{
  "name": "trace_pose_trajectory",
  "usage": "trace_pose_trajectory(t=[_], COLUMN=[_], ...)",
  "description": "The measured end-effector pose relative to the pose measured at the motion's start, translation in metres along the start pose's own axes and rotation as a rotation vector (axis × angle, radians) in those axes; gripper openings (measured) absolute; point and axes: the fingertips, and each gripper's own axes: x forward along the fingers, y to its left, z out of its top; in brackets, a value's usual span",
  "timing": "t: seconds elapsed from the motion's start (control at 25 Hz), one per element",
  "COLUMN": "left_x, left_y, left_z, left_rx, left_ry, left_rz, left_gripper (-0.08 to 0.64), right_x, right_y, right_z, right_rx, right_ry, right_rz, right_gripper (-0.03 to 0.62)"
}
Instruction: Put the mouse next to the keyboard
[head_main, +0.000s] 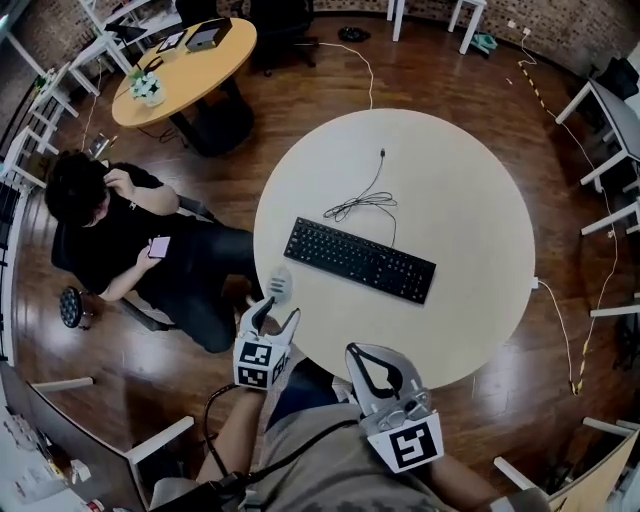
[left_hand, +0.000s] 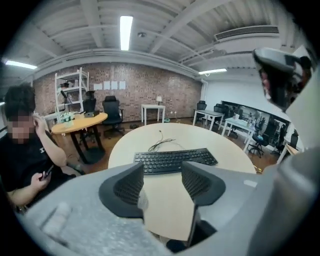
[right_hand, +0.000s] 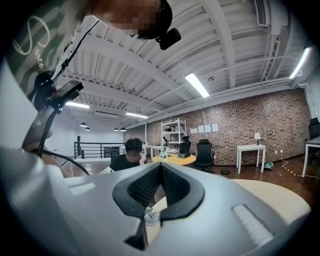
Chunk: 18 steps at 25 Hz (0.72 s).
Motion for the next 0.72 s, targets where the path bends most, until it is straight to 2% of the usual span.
trace_pose_trajectory(t=[0.12, 0.2, 0.72], left_x=[0.042, 0.062, 0.123], left_y=[0.043, 0.057, 0.084], left_z=[-0.041, -0.059, -0.116], left_rx=[-0.026, -0.037, -0.063], left_ry=[0.127, 0.188, 0.366], left_rz=[0.029, 0.010, -0.053], left_gripper=[0.270, 0.287, 0.307], right_x=[0.016, 0.025, 0.075], right_y=[0.005, 0.008, -0.001], right_z=[-0.007, -0.009, -0.021], right_rx=[0.004, -0.012, -0.035], right_ry=[0.039, 0.056, 0.122], right_rz=[-0.008, -0.023, -0.098], right_gripper=[0.006, 0.006, 0.006])
